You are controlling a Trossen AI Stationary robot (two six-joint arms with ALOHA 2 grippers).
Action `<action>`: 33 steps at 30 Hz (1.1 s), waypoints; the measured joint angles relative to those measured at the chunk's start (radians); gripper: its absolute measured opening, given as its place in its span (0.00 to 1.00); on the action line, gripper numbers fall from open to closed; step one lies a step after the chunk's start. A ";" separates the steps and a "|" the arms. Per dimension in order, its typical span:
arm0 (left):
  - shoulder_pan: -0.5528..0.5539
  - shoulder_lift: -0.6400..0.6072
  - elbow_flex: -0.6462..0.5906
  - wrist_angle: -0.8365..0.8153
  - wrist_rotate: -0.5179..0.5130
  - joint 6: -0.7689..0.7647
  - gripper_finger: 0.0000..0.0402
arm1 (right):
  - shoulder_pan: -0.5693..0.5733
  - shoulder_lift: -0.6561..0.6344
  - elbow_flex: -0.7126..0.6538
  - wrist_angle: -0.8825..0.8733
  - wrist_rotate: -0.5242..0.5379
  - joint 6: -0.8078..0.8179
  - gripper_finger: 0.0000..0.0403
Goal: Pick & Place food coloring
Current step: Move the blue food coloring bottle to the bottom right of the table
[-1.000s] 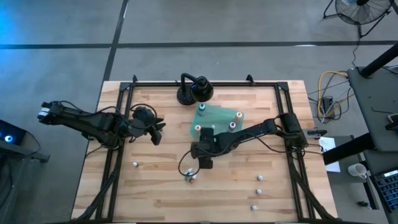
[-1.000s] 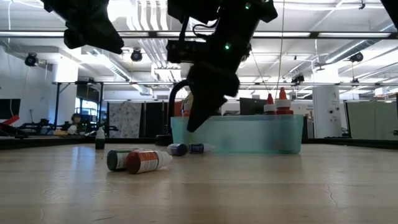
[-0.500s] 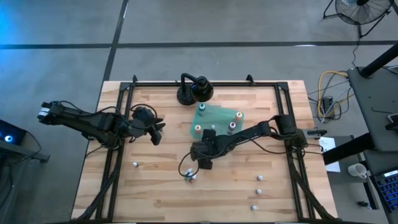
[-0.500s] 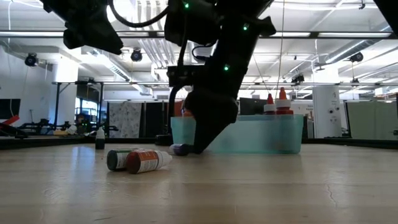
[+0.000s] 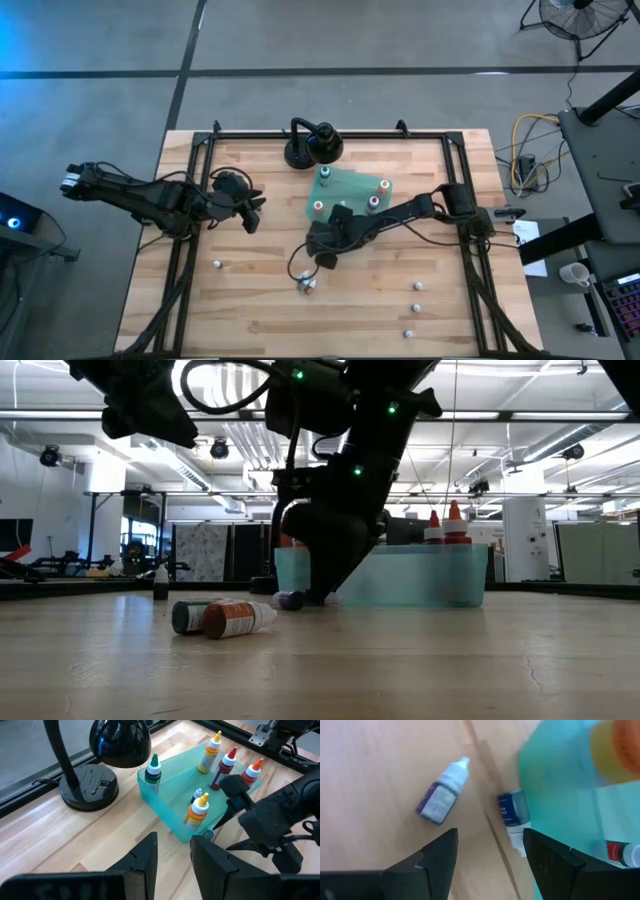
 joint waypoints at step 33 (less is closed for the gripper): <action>0.000 0.000 0.000 -0.001 -0.002 0.007 0.22 | 0.011 0.002 0.056 0.028 -0.221 -0.117 0.54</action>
